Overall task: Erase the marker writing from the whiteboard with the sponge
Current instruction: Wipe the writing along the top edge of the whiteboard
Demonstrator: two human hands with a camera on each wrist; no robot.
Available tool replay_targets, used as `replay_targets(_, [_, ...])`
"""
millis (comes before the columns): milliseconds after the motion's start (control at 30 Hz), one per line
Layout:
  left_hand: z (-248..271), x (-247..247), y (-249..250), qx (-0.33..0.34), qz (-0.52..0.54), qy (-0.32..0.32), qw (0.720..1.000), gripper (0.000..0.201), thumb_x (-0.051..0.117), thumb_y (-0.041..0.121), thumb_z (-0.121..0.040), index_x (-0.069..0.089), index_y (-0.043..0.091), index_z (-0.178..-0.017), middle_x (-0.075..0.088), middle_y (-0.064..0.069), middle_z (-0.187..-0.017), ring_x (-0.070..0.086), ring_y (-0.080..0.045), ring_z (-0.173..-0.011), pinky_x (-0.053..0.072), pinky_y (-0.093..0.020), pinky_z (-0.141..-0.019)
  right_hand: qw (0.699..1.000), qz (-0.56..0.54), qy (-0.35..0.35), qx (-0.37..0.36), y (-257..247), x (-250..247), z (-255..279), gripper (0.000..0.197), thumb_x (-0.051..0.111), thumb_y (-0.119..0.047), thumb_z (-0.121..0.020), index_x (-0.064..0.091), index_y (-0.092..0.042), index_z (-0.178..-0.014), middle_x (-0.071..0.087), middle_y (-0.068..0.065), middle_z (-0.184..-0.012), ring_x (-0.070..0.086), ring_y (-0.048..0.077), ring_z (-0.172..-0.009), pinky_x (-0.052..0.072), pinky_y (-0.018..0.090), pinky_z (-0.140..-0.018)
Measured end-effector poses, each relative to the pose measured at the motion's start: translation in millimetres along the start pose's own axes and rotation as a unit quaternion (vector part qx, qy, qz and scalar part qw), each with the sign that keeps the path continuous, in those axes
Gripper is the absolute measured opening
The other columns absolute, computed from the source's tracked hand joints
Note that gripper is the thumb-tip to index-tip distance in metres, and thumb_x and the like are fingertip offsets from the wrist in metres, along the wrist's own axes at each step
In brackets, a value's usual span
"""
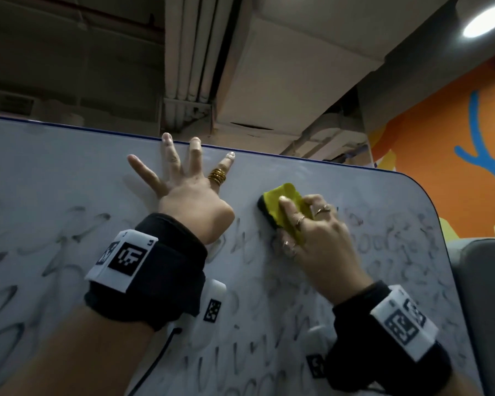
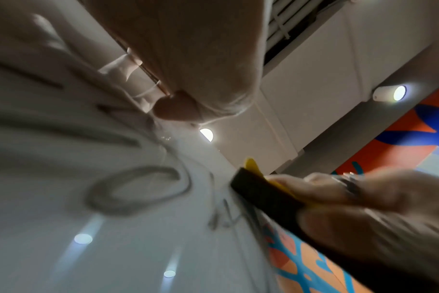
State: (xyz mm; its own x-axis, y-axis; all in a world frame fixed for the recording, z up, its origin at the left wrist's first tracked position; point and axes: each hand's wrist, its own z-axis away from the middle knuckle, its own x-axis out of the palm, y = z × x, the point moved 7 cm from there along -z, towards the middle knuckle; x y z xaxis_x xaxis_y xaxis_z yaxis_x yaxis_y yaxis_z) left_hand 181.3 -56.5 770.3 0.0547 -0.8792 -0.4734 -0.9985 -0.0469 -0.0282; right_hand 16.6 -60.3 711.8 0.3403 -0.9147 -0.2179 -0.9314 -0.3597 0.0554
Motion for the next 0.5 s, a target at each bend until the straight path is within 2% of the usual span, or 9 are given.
replay_targets(67, [-0.6, -2.3, 1.1, -0.002, -0.006, -0.002, 1.000, 0.092, 0.042, 0.020, -0.076, -0.014, 0.053, -0.142, -0.025, -0.001, -0.154, -0.032, -0.039, -0.136, -0.021, -0.073, -0.092, 1.000, 0.019, -0.014, -0.011, 4.5, 2.0, 16.8, 0.056, 0.041, -0.045, -0.077, 0.062, -0.018, -0.121, 0.060, 0.018, -0.111, 0.061, 0.040, -0.090, 0.053, 0.046, -0.061])
replay_targets(133, [-0.4, -3.8, 0.1, 0.000, -0.006, -0.004, 1.000, 0.089, 0.040, 0.020, -0.078, -0.013, 0.053, -0.142, -0.025, -0.001, -0.155, -0.032, -0.038, -0.137, -0.022, -0.072, -0.093, 0.999, 0.021, -0.023, 0.007, 28.3, -0.8, 28.8, 0.057, 0.041, -0.047, -0.076, 0.062, -0.020, -0.122, 0.059, 0.017, -0.114, 0.061, 0.040, -0.094, 0.053, 0.047, -0.062])
replay_targets(200, [-0.1, -3.0, -2.2, 0.009, -0.005, 0.002, 1.000, 0.083, 0.036, 0.023, -0.082, -0.013, 0.052, -0.143, -0.026, -0.001, -0.155, -0.032, -0.037, -0.137, -0.024, -0.071, -0.094, 0.998, 0.011, -0.023, 0.064, 62.5, -7.2, 27.5, 0.065, 0.037, -0.054, -0.076, 0.056, -0.022, -0.129, 0.052, 0.015, -0.123, 0.053, 0.039, -0.106, 0.051, 0.049, -0.077])
replay_targets(267, [0.7, -0.3, -3.6, 0.021, -0.001, 0.014, 1.000, 0.077, 0.033, 0.027, -0.086, -0.013, 0.051, -0.144, -0.030, -0.002, -0.154, -0.034, -0.037, -0.137, -0.026, -0.068, -0.093, 0.993, 0.003, -0.025, 0.115, 85.4, -11.2, 14.3, 0.068, 0.035, -0.056, -0.077, 0.049, -0.024, -0.135, 0.043, 0.013, -0.130, 0.043, 0.035, -0.115, 0.045, 0.047, -0.090])
replay_targets(367, [8.9, 1.7, 3.8, 0.035, -0.005, 0.052, 0.998, 0.072, 0.032, 0.033, -0.088, -0.007, 0.042, -0.148, -0.032, 0.000, -0.153, -0.033, -0.032, -0.138, -0.028, -0.065, -0.092, 0.995, 0.005, -0.014, 0.103, 68.7, -6.6, -4.2, 0.062, 0.036, -0.051, -0.084, 0.044, -0.023, -0.138, 0.039, 0.012, -0.133, 0.038, 0.034, -0.119, 0.041, 0.046, -0.094])
replay_targets(433, [17.8, 4.3, 20.9, 0.058, -0.020, 0.063, 0.996, 0.070, 0.030, 0.034, -0.088, -0.001, 0.032, -0.151, -0.026, 0.001, -0.155, -0.028, -0.027, -0.141, -0.028, -0.065, -0.094, 0.996, 0.007, -0.013, 0.083, 49.3, -0.8, -1.4, 0.068, 0.029, -0.055, -0.080, 0.044, -0.024, -0.138, 0.040, 0.011, -0.134, 0.040, 0.034, -0.117, 0.043, 0.045, -0.092])
replay_targets(500, [27.4, 8.6, 42.6, 0.093, -0.023, 0.059, 0.994, 0.067, 0.029, 0.036, -0.090, 0.004, 0.029, -0.151, -0.020, 0.002, -0.156, -0.023, -0.022, -0.143, -0.028, -0.064, -0.096, 0.997, 0.003, -0.031, 0.067, 40.6, 5.2, 11.6, 0.071, 0.025, -0.057, -0.077, 0.042, -0.028, -0.140, 0.039, 0.008, -0.137, 0.040, 0.032, -0.119, 0.042, 0.044, -0.090])
